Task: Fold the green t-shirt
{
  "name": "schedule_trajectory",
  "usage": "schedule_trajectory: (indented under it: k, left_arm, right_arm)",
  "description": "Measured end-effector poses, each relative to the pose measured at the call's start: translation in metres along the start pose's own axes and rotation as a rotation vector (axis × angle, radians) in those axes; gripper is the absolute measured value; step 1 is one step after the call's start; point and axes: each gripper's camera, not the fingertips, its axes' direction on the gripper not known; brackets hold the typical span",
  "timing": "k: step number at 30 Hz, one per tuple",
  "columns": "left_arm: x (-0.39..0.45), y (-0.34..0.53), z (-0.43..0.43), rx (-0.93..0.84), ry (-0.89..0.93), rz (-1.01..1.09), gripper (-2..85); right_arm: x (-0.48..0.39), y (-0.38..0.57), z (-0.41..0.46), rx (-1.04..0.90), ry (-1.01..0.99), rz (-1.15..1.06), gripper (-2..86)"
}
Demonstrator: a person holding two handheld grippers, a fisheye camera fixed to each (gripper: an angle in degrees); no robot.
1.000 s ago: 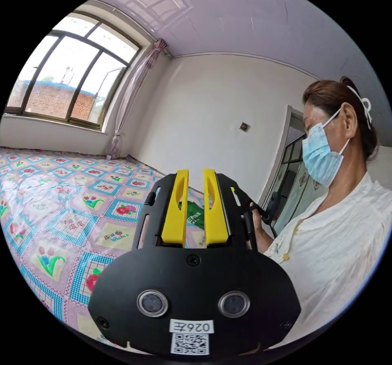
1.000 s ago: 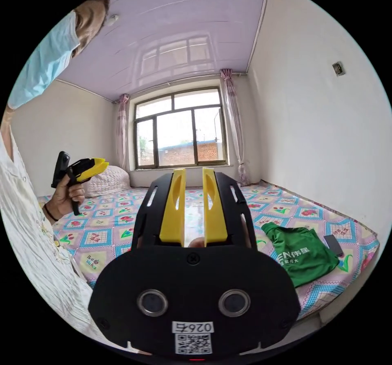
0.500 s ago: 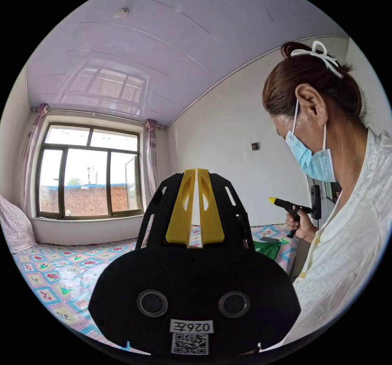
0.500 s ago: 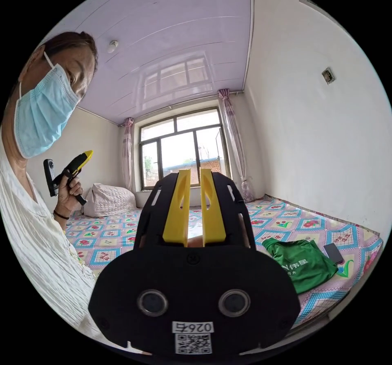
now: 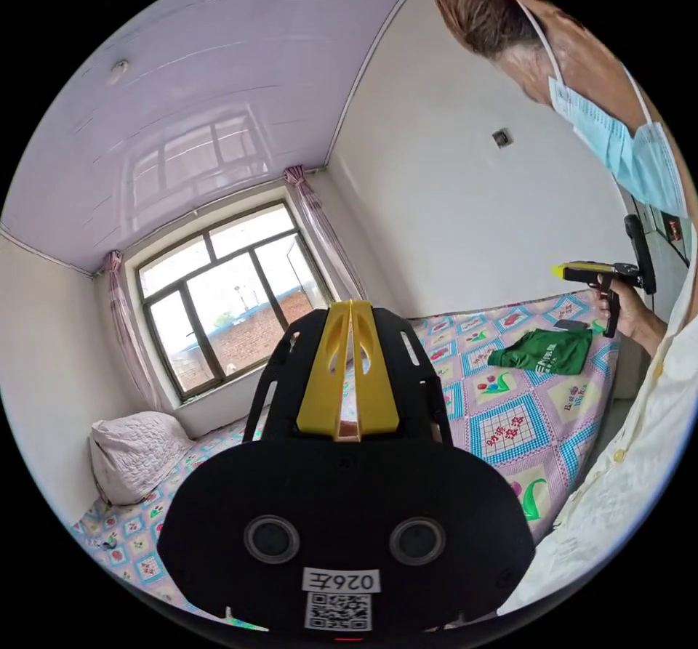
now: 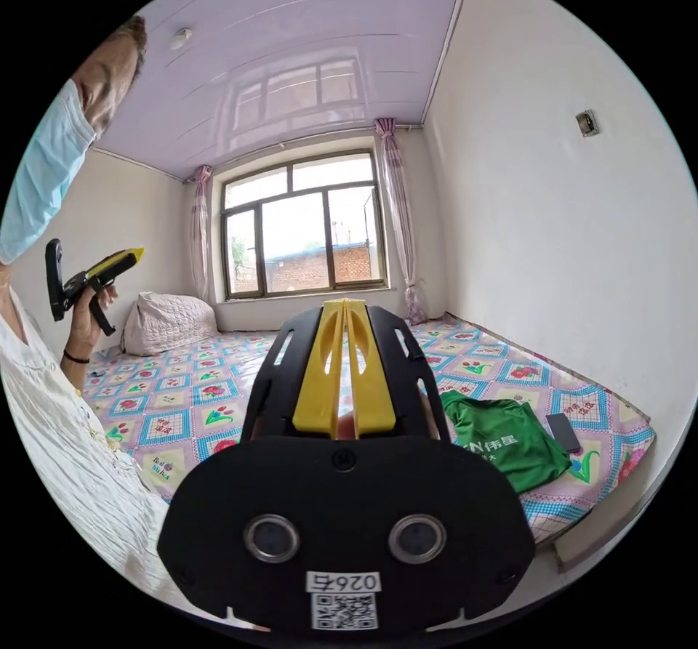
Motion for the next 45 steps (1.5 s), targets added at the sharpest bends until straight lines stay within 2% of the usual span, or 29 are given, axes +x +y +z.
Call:
schedule_trajectory:
  k: [10, 16, 20, 26, 34, 45]
  left_arm:
    - [0.001, 0.009, 0.097, -0.267, 0.258, -0.192, -1.0]
    - [0.010, 0.020, 0.156, -0.399, 0.324, -0.312, -0.9]
    - [0.013, 0.024, 0.199, -0.507, 0.382, -0.380, -0.9]
    - [0.027, 0.031, 0.254, -0.667, 0.457, -0.420, -0.6]
    - [0.053, 0.027, 0.302, -0.786, 0.608, -0.431, -0.9]
    - [0.060, 0.006, 0.337, -0.911, 0.641, -0.436, -1.0]
  right_arm:
    - [0.062, 0.008, 0.072, -0.288, 0.049, 0.231, -1.1]
    - [0.087, 0.025, 0.127, -0.486, 0.188, 0.216, -1.3]
    - [0.107, 0.035, 0.157, -0.580, 0.208, 0.262, -0.9]
    - [0.130, 0.042, 0.183, -0.648, 0.243, 0.300, 0.2]
    - [0.150, 0.045, 0.192, -0.667, 0.239, 0.352, 0.5]
    - [0.161, 0.041, 0.211, -0.749, 0.253, 0.356, -0.3]
